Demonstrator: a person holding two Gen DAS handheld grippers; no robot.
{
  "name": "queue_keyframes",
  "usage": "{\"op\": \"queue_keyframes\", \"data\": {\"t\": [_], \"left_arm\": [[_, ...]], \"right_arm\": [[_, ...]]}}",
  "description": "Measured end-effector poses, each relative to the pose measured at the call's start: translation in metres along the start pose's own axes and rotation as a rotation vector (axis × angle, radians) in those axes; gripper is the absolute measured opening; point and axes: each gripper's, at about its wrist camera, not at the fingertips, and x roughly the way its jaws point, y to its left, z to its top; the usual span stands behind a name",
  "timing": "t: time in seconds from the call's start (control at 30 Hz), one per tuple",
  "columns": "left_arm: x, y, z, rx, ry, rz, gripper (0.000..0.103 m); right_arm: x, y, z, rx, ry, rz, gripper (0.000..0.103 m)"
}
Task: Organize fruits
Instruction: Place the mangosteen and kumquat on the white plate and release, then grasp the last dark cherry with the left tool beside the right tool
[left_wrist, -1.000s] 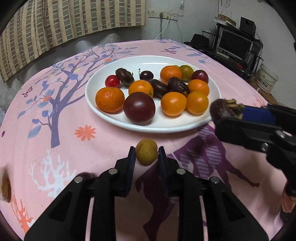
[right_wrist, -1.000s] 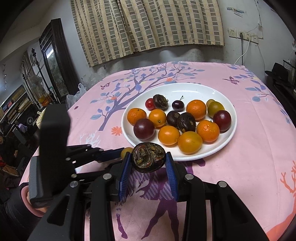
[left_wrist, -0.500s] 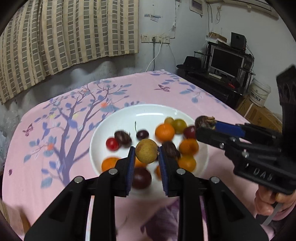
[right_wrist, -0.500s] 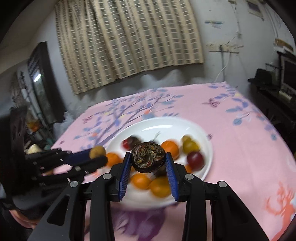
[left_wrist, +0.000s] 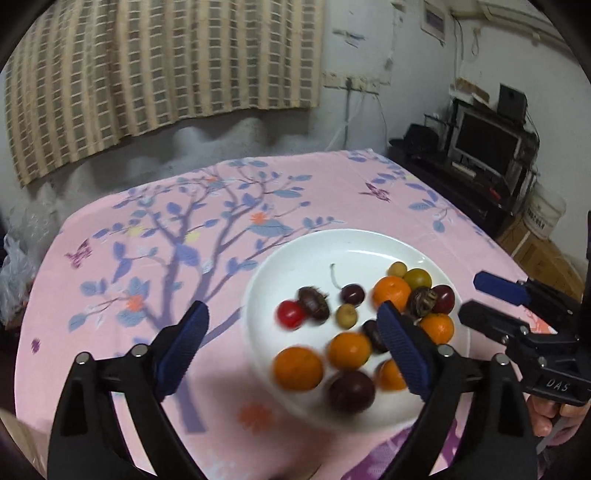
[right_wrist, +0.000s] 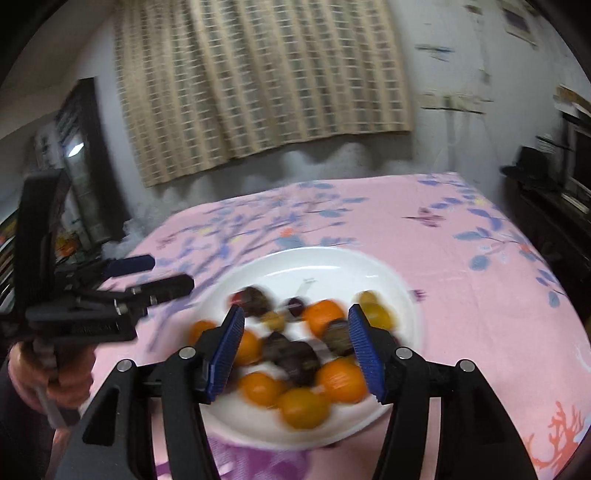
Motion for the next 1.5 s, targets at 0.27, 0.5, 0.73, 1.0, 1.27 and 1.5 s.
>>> {"op": "queue_keyframes", "data": {"t": [0.27, 0.5, 0.73, 1.0, 1.27, 1.5], "left_arm": [[-0.060, 0.068, -0.083, -0.129, 0.042, 0.047, 0.095], [-0.067, 0.098, -0.118, -0.231, 0.105, -0.048, 0.095], [-0.047, 0.086, -0.126, -0.228, 0.191, -0.185, 0.067], [-0.015, 0.056, -0.128, -0.157, 0.280, -0.212, 0.055], [-0.015, 0.036, -0.132, -0.072, 0.300, -0.265, 0.055], [-0.018, 0.028, -0.135, -0.040, 0.299, -0.281, 0.053]], "right_arm": [[0.013, 0.111, -0.055, -0.367, 0.191, 0.202, 0.058], [0.040, 0.163, -0.083, -0.441, 0.295, 0.211, 0.049], [0.058, 0.168, -0.089, -0.442, 0.313, 0.155, 0.048], [0.073, 0.168, -0.095, -0.463, 0.343, 0.145, 0.037], [0.068, 0.165, -0.098, -0.483, 0.341, 0.145, 0.036], [0.057, 0.156, -0.102, -0.511, 0.341, 0.157, 0.036]]}}
